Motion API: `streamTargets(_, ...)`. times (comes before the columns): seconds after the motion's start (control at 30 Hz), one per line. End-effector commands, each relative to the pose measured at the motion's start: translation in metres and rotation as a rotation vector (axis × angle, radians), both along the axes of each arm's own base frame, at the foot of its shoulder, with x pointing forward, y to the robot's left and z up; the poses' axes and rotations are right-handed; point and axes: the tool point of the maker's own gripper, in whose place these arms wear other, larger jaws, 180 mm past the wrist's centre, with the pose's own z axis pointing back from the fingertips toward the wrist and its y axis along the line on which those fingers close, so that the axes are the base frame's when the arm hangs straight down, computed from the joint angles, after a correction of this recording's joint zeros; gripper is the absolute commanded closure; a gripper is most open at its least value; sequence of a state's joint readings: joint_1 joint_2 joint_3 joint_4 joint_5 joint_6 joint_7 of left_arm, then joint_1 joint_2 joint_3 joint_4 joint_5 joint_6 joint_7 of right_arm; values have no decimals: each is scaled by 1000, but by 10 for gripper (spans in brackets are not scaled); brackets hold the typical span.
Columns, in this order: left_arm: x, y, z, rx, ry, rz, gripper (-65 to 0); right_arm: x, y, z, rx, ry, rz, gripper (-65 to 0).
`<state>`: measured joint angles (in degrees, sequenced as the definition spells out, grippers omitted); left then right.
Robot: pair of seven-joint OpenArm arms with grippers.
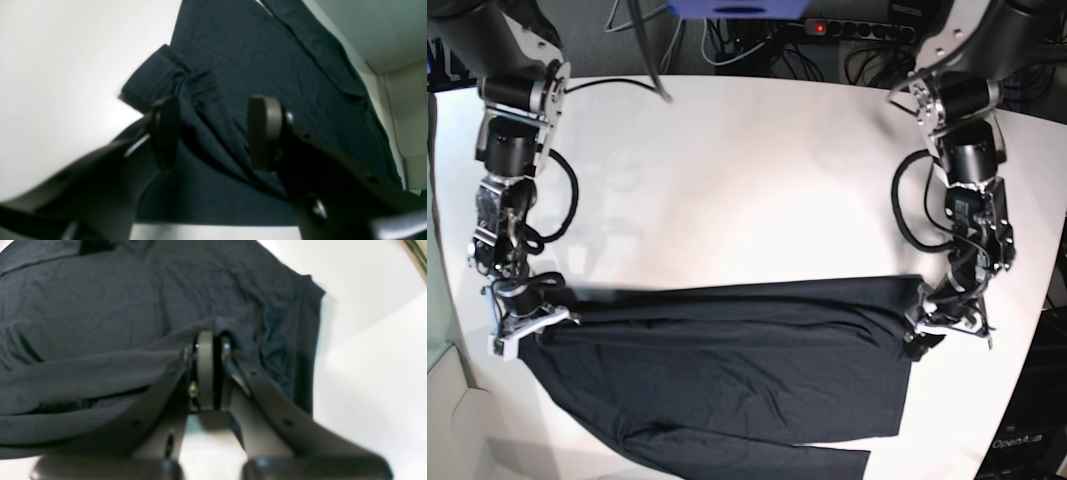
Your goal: Fold the T-shirt properly
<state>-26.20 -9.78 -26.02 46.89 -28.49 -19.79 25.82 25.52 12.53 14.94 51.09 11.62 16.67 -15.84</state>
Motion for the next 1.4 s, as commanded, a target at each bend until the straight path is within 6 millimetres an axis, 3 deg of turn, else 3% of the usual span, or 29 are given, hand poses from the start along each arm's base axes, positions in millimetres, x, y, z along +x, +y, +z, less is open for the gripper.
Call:
streamTargets(0.0,10,4,20,3,-60,5,-317,19,-9,35,-15,-93,-15,0)
streamTargets(0.13,7,3,15,1,-51,4,-317,23,-5,39,-19,-100,-4,0)
streamTargets(0.37,-1,3,6,3,-32,2,-317,34,24,42,-62,-91,89,-1)
streamTargets(0.5,-6,7,2,6,-22,6,-317,34,31,41,-74,-87,111,-17)
streamTargets(0.73,-10,15,0,18,-15,11,-317,36,18,51,-108,-132,102,-94)
streamTargets(1.03,-9,18,5,28,-26,12,-318,28,6,18,-84,-40,80,-283)
streamTargets(1.2,-11,19,14,49,-51,9,-318,20,-6,29,-126,-68,78,-290)
streamTargets(1.37,-12,17,12,48,-31,-6,-318,-8,-3,27,-180,-89,107,-291)
